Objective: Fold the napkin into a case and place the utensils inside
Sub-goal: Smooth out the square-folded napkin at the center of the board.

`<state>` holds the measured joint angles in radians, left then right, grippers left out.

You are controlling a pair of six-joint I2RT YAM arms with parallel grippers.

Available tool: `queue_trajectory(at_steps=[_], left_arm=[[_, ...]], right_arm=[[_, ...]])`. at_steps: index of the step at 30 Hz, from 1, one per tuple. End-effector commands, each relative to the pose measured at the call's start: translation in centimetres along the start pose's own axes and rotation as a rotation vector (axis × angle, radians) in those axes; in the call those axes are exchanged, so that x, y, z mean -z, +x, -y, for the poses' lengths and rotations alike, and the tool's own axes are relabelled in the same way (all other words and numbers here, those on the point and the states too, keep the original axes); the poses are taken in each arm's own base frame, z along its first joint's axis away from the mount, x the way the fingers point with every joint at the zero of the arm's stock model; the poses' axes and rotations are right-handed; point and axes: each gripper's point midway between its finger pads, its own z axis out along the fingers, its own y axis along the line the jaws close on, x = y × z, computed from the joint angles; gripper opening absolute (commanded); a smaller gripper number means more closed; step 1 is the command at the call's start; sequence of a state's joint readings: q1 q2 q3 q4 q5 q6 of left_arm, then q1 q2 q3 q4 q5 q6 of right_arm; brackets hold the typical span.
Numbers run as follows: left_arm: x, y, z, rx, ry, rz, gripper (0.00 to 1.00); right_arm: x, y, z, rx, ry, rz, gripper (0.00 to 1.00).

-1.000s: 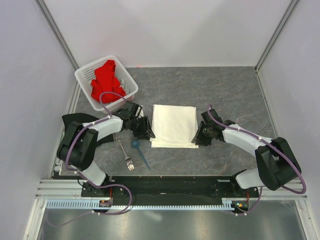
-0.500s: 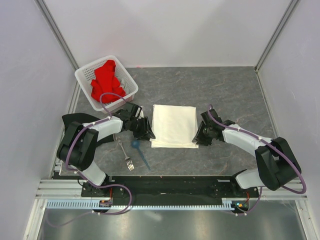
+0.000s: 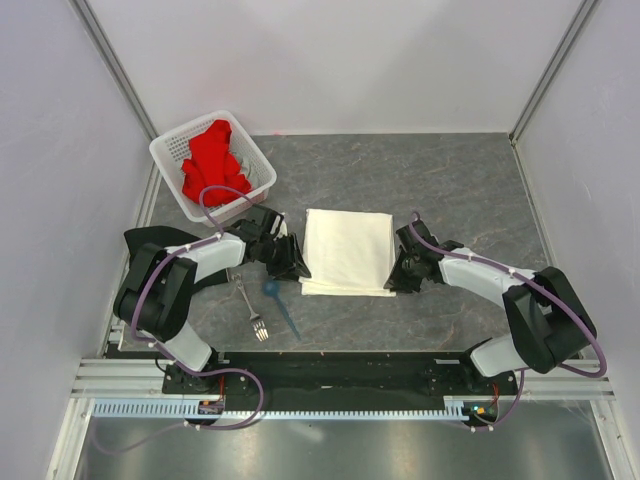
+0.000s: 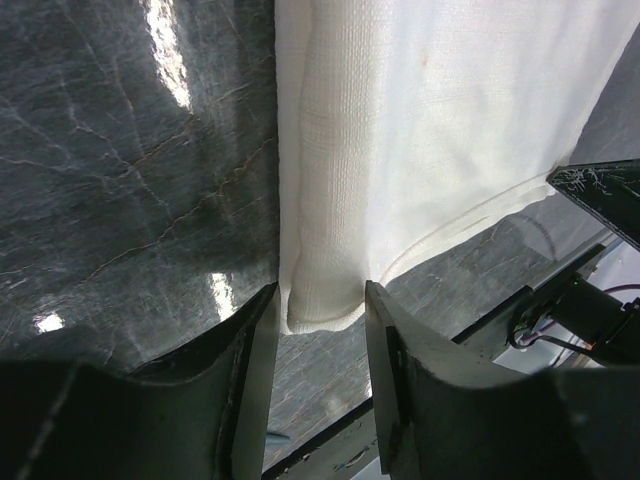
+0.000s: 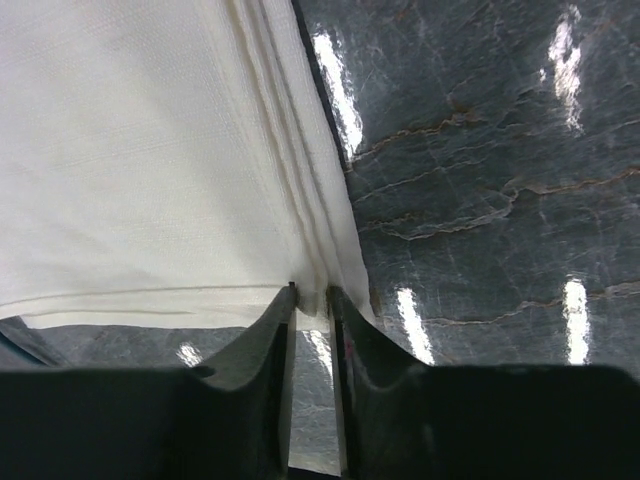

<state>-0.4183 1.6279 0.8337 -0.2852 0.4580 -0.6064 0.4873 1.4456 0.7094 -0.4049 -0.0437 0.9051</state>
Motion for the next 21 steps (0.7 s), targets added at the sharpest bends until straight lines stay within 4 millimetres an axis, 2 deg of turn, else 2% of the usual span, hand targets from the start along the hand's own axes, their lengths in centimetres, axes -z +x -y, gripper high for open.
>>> queue_trajectory(at_steps=[1, 2, 5, 11, 16, 17, 18, 20, 21], left_arm=[[0.5, -0.3, 1.3, -0.020, 0.052, 0.017, 0.49], [0.5, -0.4, 1.3, -0.019, 0.051, 0.019, 0.49], [0.6, -0.5, 1.4, -0.025, 0.051, 0.026, 0.51], [0.6, -0.4, 1.0, -0.024, 0.034, 0.022, 0.53], [0.5, -0.1, 1.2, -0.016, 0.045, 0.004, 0.50], [0.5, -0.1, 1.2, -0.016, 0.049, 0.006, 0.47], [0.6, -0.2, 1.3, -0.014, 0.054, 0.007, 0.39], [0.8, -0.3, 1.9, -0.016, 0.072, 0.010, 0.32], [1.2, -0.6, 2.3, -0.021, 0.084, 0.023, 0.24]], right_arm=[[0.2, -0.8, -0.5, 0.002, 0.007, 0.031, 0.20], [0.3, -0.9, -0.5, 0.002, 0.009, 0.032, 0.17], [0.8, -1.1, -0.9, 0.008, 0.002, 0.036, 0.15], [1.4, -1.4, -1.3, 0.011, -0.011, 0.050, 0.15], [1.4, -1.5, -1.5, 0.015, -0.015, 0.047, 0.13], [1.4, -1.5, -1.6, 0.015, -0.020, 0.048, 0.11], [1.5, -1.6, -1.8, 0.015, -0.026, 0.048, 0.10], [1.7, -1.8, -2.2, 0.025, -0.037, 0.053, 0.03], [2.0, -2.2, -2.6, 0.027, -0.050, 0.065, 0.00]])
